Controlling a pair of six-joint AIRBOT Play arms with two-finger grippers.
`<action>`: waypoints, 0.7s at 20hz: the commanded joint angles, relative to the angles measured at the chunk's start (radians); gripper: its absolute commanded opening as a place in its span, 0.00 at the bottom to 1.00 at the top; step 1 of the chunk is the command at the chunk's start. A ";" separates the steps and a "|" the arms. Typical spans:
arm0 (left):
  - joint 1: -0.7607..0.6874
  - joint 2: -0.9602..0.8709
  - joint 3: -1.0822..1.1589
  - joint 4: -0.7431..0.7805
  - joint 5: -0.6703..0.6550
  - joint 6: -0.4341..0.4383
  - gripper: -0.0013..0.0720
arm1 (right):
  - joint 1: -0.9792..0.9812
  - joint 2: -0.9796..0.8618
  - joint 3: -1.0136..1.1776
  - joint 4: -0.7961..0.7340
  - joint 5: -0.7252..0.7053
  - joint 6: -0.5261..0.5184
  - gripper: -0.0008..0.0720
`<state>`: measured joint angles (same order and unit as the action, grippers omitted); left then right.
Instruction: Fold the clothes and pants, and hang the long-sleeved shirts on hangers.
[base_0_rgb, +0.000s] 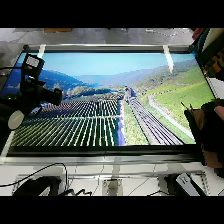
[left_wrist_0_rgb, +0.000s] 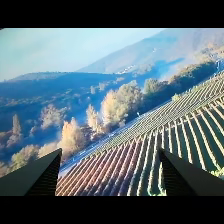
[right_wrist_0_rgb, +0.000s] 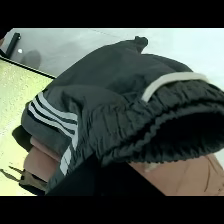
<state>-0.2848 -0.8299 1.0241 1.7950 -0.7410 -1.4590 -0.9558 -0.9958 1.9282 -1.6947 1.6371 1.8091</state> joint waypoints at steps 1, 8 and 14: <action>0.000 -0.001 0.001 0.000 0.001 0.000 0.97 | -0.003 0.030 0.034 0.014 0.026 0.124 0.04; 0.000 0.000 0.001 -0.019 0.001 0.000 0.97 | -0.003 0.072 0.148 0.054 0.037 0.148 0.04; 0.000 0.000 0.001 -0.019 0.000 0.000 0.97 | -0.003 0.077 0.137 0.224 0.041 0.309 0.98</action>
<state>-0.2848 -0.8299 1.0241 1.7782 -0.7406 -1.4593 -0.9585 -0.9230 2.0689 -1.5555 1.6711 2.0151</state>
